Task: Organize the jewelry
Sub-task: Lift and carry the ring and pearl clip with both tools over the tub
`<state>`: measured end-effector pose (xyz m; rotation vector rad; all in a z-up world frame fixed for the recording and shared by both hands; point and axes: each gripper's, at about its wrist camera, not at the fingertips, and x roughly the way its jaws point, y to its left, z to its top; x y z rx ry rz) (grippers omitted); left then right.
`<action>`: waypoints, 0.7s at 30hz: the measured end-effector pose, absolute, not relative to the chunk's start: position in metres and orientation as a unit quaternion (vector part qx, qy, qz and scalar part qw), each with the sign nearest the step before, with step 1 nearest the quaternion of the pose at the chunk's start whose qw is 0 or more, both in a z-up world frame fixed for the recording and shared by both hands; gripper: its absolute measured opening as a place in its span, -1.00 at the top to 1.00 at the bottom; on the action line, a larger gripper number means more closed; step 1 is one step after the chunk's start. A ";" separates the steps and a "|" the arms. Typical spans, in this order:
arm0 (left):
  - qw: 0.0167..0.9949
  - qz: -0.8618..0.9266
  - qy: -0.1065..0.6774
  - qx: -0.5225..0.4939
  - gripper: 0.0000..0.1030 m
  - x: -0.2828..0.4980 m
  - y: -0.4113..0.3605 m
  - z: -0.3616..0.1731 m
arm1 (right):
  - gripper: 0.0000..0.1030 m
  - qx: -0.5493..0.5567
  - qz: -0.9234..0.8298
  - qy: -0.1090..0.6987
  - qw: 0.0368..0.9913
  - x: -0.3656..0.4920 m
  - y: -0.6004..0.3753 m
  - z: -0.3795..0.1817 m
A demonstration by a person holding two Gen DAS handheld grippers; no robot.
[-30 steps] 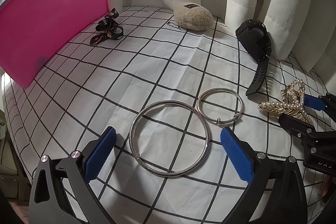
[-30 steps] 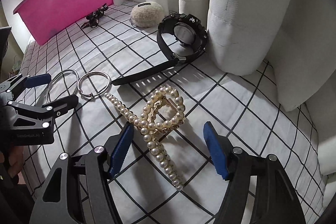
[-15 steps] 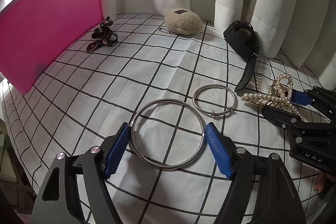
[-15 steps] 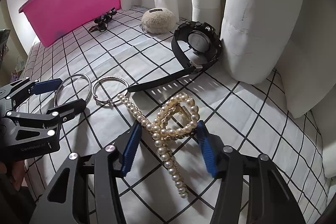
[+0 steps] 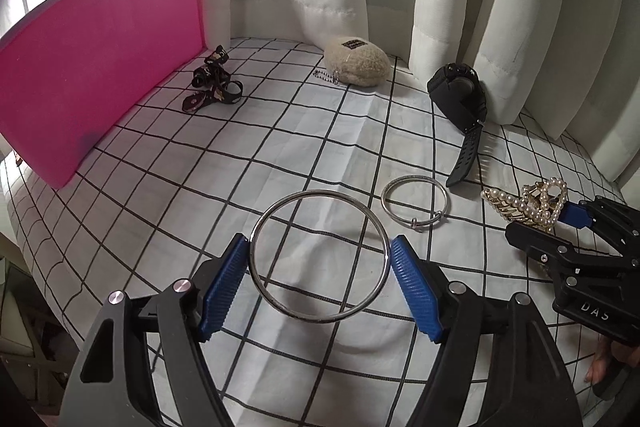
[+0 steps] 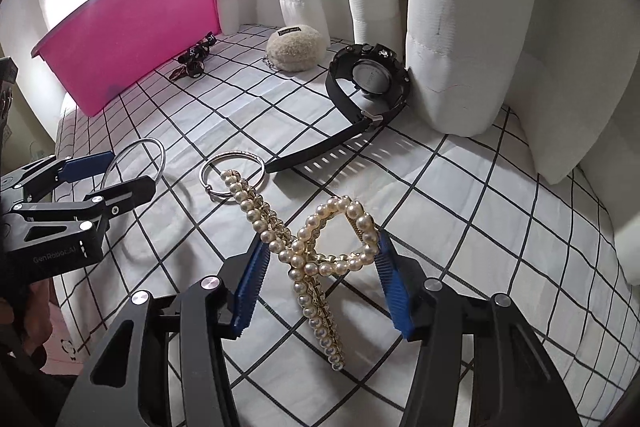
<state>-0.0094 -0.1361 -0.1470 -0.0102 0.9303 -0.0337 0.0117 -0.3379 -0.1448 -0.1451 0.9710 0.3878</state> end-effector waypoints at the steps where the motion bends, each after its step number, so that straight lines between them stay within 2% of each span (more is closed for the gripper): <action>1: 0.895 -0.018 0.446 -0.006 -0.37 -0.010 -0.134 -0.142 | -0.01 -0.064 0.183 0.463 0.865 0.010 -0.337 -0.142; 8: 0.907 -0.029 0.419 -0.012 -0.37 -0.009 -0.111 -0.099 | 0.04 -0.043 0.166 0.451 0.876 0.001 -0.328 -0.110; 10: 0.912 -0.033 0.409 -0.015 -0.37 -0.008 -0.103 -0.085 | 0.17 -0.041 0.162 0.443 0.881 0.000 -0.322 -0.099; 12: 0.917 -0.034 0.396 -0.014 -0.37 -0.006 -0.094 -0.071 | 0.18 -0.039 0.155 0.439 0.884 0.001 -0.317 -0.091; 21: 0.927 -0.050 0.371 -0.002 -0.37 0.007 -0.064 -0.043 | 0.25 -0.034 0.123 0.434 0.892 0.008 -0.295 -0.087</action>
